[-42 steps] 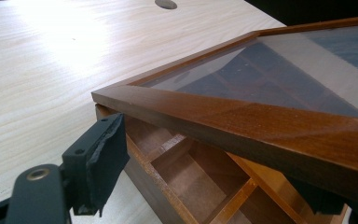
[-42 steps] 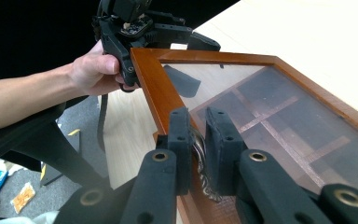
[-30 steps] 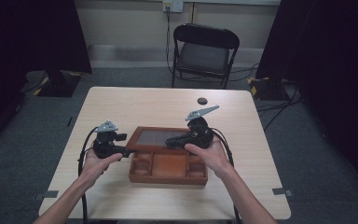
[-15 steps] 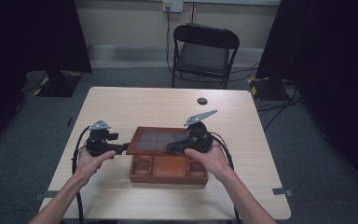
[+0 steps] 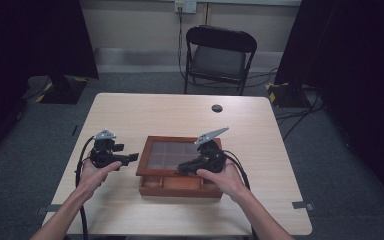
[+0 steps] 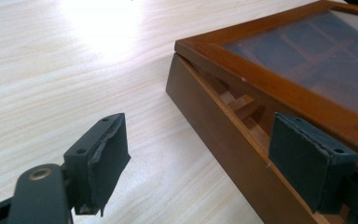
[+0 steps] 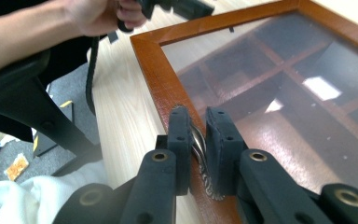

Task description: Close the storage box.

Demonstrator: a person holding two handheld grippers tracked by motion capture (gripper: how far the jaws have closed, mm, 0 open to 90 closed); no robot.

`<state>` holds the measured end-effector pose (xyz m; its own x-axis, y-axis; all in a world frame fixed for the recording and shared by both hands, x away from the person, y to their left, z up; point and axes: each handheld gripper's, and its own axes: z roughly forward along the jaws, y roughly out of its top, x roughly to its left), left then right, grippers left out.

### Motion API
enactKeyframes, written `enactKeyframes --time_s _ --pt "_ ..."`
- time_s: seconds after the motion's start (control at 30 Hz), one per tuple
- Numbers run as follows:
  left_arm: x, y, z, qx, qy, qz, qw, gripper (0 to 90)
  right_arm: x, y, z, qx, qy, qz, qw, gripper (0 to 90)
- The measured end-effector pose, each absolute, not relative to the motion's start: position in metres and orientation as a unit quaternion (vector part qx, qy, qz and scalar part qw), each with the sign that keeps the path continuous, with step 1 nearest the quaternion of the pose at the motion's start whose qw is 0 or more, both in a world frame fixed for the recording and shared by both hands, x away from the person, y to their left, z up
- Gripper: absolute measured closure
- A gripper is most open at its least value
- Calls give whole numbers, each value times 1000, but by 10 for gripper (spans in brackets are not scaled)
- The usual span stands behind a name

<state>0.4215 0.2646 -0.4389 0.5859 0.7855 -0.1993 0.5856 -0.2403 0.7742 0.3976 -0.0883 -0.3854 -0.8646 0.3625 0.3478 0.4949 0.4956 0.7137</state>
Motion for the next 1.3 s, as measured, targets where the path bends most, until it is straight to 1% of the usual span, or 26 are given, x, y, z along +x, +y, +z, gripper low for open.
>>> enactKeyframes --time_s 0.17,0.53,1.3 --pt "422 265 -439 777 443 115 431 195 395 -85 -397 -245 -871 -419 79 810" --pt "421 265 -438 779 441 117 430 196 392 -80 -410 -239 -883 -396 80 811" --pt "421 263 -440 783 441 115 425 196 385 -71 -427 -240 -892 -374 86 818"
